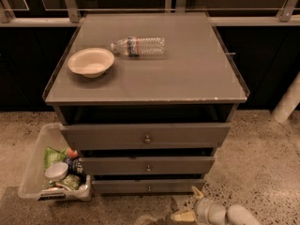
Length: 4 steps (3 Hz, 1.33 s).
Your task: Open bottom drawer
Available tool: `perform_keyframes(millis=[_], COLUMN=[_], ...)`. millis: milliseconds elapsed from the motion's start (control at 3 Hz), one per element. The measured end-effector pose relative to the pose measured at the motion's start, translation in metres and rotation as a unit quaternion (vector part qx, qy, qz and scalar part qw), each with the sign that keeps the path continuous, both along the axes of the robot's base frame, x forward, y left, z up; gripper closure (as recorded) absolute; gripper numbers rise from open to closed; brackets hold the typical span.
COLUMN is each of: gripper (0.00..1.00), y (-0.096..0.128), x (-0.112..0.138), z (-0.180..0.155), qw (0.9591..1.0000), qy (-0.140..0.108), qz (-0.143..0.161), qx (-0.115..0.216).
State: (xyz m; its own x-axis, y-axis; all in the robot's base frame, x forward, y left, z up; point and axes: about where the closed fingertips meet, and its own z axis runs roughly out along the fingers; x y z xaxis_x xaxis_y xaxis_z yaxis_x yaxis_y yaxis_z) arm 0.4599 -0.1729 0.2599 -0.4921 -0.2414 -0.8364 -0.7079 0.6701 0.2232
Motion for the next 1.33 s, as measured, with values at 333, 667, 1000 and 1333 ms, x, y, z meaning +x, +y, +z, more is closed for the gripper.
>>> perform_keyframes(millis=[333, 667, 1000, 1333], gripper=[0.0, 0.0, 0.0, 0.0], y=[0.002, 0.005, 0.006, 0.002], x=[0.02, 0.06, 0.062, 0.074], z=[0.001, -0.015, -0.015, -0.022], qw=[0.9997, 0.9995, 0.9995, 0.9992], qy=[-0.025, -0.03, -0.03, -0.039], qz=[0.004, 0.01, 0.011, -0.007], qx=[0.007, 0.004, 0.004, 0.005])
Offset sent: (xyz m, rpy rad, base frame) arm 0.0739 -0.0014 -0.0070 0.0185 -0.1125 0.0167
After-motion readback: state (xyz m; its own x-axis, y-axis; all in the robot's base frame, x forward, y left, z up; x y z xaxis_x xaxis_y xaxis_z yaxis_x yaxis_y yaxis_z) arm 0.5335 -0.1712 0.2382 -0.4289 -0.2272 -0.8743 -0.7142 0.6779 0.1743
